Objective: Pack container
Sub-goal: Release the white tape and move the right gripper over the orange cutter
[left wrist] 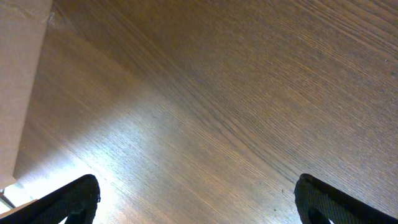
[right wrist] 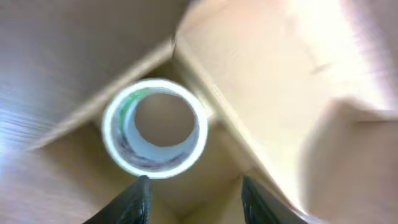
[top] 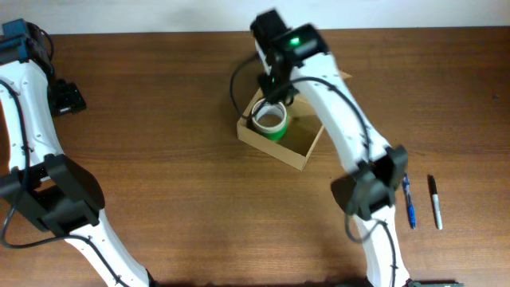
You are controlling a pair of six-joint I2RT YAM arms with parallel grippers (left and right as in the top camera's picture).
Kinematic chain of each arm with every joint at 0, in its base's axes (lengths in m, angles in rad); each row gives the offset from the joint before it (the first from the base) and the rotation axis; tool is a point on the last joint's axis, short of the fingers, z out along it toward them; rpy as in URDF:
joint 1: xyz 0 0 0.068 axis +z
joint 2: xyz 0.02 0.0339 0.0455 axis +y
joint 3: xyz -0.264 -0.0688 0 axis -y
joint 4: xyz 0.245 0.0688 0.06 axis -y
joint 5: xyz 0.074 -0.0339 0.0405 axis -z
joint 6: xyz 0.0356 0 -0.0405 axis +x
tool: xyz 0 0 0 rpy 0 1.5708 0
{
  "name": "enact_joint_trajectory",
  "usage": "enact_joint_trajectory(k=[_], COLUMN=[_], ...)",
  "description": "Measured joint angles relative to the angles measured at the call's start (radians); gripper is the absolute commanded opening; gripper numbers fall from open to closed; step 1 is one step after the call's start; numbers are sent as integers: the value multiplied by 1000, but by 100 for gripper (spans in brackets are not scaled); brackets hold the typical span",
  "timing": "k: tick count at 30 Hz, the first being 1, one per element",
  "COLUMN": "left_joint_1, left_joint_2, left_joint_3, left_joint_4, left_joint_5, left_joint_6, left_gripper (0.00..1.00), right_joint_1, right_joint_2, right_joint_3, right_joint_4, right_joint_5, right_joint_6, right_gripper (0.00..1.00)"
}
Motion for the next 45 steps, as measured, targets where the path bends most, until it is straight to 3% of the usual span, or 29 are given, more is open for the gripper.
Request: enact_joint_trajectory(k=[7,11,15,20,29,34,40,45], left_joint_1=[0,0,0,0,0,0,0,0], left_joint_2=[0,0,0,0,0,0,0,0], left_joint_3=[0,0,0,0,0,0,0,0], left_joint_4=[0,0,0,0,0,0,0,0], left_joint_5=[0,0,0,0,0,0,0,0], left_joint_6=[0,0,0,0,0,0,0,0], left_gripper=[100,100,100,100,100,100,100,100], right_joint_1=[-27,-176,-319,-384,-404,-446,-478,-480], right_joint_2=[-206,-233,-244,-341,-852,-1063,-924,-761], right_joint_3=[102,70,-53,-272,-711,-1028,-1338,-1383], right_joint_4=[-172,-191,-191,-191,-85,85,308,340], right_joint_5=[103,64,36,53,70,76,46,-2], right_joint_6=[53,86,93,93,105,124,91,28], right_gripper=[43,43,44,45,79,87,84,81])
